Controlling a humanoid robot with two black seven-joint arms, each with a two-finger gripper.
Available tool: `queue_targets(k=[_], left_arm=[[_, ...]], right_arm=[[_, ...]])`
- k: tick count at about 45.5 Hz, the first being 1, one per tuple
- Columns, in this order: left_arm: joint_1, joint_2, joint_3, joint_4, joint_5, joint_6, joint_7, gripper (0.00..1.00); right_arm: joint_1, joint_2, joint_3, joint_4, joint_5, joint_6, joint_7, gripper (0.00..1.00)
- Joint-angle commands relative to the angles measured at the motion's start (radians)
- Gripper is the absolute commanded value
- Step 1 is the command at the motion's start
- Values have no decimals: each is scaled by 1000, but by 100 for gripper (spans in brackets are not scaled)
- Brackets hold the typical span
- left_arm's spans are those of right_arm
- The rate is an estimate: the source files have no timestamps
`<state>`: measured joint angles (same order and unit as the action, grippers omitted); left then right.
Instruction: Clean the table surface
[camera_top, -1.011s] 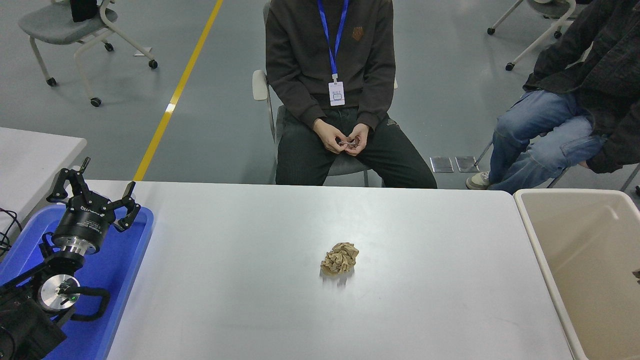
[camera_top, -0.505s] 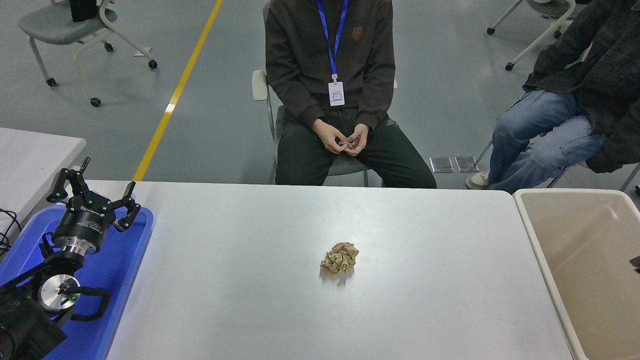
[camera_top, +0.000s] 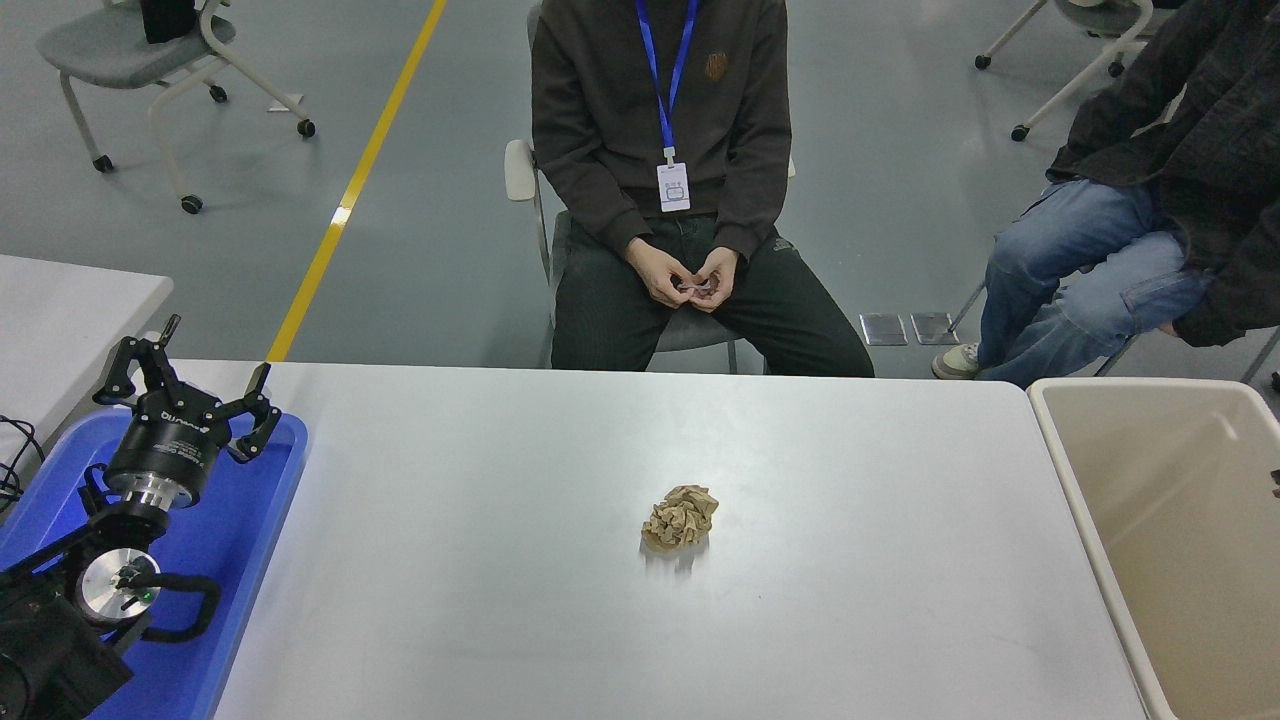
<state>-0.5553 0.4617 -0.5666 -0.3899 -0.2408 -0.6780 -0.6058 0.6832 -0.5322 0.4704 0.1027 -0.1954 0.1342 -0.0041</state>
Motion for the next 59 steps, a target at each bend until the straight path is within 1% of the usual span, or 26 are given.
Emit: queue_targets(k=[1,10,22,28,30,35,37,46,59], left_arm=[[0,0,1,0,0,0,0,100],[0,0,1,0,0,0,1,100],[0,0,1,0,0,0,0,100],[0,0,1,-1,0,0,0,100],[0,0,1,-1,0,0,0,100],[0,0,1,-1,0,0,0,100],[0,0,1,-1,0,0,0,100],[0,0,1,-1,0,0,0,100],[0,0,1,0,0,0,0,100]], right_arm=[[-73,-51,471,218,24,28,0,100],[-88,-29,467,308,96,58,0,100],[-192,-25,488,675,154,130,1,100],[-217,26,488,776,160,127,18,100],[-222,53,488,779,148,128,44,100],[-222,95,473,766,133,128,176,100],[-218,104,471,759,114,124,211,100],[-188,210,475,606,21,110,306,100],[-162,276,475,456,8,110,400,100]])
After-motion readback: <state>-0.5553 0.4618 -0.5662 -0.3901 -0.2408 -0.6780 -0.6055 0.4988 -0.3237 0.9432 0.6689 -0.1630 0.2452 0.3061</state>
